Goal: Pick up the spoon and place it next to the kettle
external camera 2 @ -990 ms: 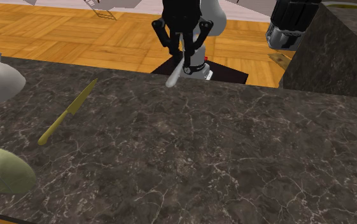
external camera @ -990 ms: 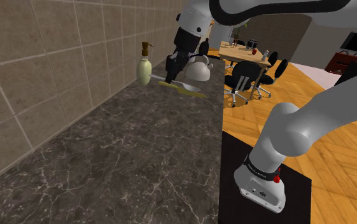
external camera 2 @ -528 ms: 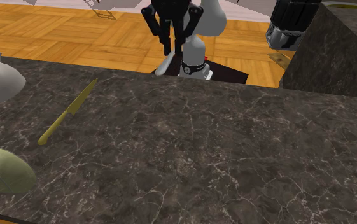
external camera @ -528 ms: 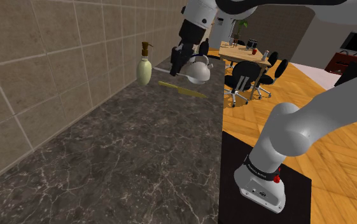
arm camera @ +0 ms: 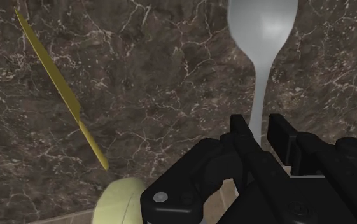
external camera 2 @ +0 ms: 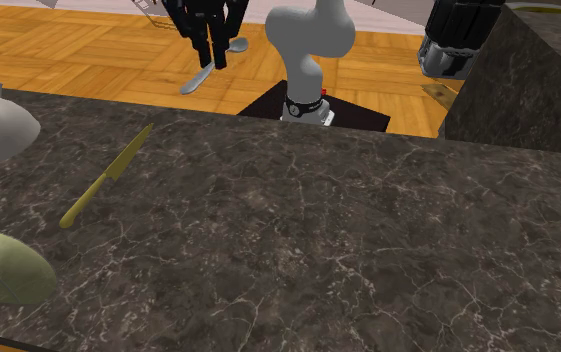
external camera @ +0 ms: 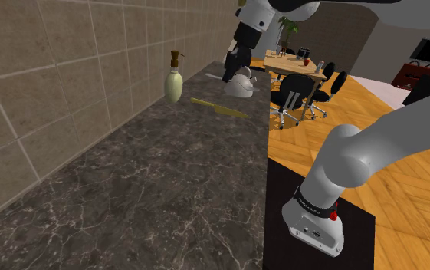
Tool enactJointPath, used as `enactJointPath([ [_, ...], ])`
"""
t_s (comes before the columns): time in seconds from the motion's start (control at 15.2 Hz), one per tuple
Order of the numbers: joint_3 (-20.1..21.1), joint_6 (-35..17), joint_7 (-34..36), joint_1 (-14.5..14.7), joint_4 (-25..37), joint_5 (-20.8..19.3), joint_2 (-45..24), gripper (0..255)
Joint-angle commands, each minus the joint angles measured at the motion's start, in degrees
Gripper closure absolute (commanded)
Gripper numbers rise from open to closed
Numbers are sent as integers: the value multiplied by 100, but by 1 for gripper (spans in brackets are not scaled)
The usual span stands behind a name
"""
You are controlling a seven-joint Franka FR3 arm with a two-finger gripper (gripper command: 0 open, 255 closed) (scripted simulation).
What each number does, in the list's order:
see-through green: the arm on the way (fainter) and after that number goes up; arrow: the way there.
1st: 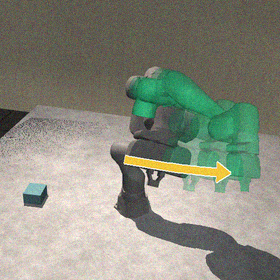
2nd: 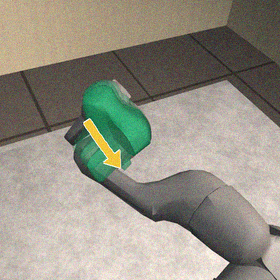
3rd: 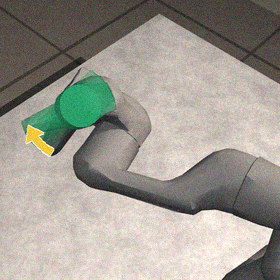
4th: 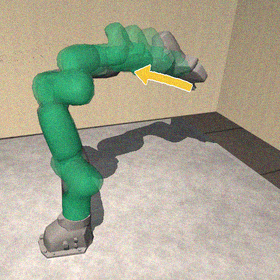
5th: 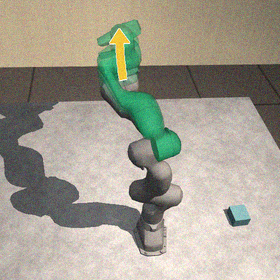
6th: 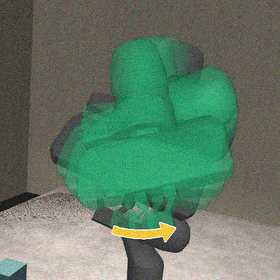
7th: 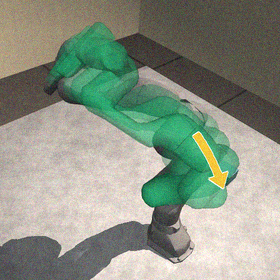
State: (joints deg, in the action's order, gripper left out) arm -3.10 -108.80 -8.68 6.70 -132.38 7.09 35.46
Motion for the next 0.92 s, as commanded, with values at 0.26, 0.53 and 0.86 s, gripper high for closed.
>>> enactJointPath([
  [0.26, -731, 75, -864, -247, 251, -219, -282, 255],
  [0.53, -1213, 153, -1433, -378, 550, -314, -566, 255],
  [0.86, -1821, 264, -2161, -495, 1067, -335, -1060, 255],
])
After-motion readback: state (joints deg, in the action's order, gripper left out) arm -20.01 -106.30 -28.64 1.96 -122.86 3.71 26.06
